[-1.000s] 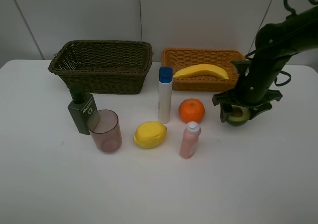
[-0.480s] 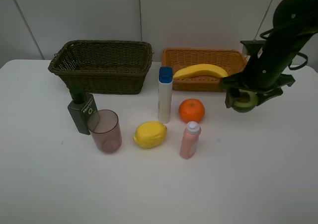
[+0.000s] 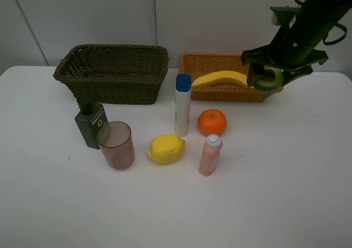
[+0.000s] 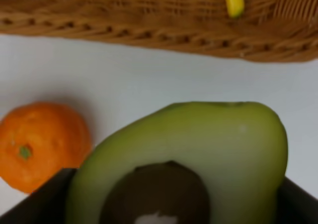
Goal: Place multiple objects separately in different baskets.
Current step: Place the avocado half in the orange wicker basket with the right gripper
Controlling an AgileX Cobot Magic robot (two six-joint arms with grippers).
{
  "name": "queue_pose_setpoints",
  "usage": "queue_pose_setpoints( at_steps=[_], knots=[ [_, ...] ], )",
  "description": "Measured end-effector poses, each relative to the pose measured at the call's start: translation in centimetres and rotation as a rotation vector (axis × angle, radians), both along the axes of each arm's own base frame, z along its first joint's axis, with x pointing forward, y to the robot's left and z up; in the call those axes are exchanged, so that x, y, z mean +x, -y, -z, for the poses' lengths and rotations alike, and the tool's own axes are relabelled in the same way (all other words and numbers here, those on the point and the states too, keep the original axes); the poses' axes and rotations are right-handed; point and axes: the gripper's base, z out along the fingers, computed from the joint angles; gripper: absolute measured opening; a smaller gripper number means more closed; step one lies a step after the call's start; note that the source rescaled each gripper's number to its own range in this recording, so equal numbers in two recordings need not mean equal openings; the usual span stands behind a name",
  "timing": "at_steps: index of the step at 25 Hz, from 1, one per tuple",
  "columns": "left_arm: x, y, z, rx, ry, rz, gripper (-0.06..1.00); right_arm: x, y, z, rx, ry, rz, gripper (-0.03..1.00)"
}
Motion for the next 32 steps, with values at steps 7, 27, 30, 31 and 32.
queue_pose_setpoints(
  at_steps=[7, 27, 30, 31, 32],
  knots=[
    [0.0, 0.0, 0.0, 0.000, 0.000, 0.000, 0.95, 2.2, -0.3, -1.8, -0.013, 0.178, -0.037, 0.65],
    [0.0, 0.0, 0.0, 0.000, 0.000, 0.000, 0.95, 11.0, -1.0, 4.7, -0.053, 0.172, -0.032, 0.65],
    [0.0, 0.0, 0.0, 0.000, 0.000, 0.000, 0.95, 11.2, -0.7, 4.9, -0.052, 0.172, -0.024, 0.65],
    [0.0, 0.0, 0.0, 0.000, 0.000, 0.000, 0.95, 11.2, -0.6, 4.9, -0.052, 0.172, -0.023, 0.65],
    [0.0, 0.0, 0.0, 0.000, 0.000, 0.000, 0.95, 11.2, -0.5, 4.9, -0.053, 0.172, -0.022, 0.65]
  ],
)
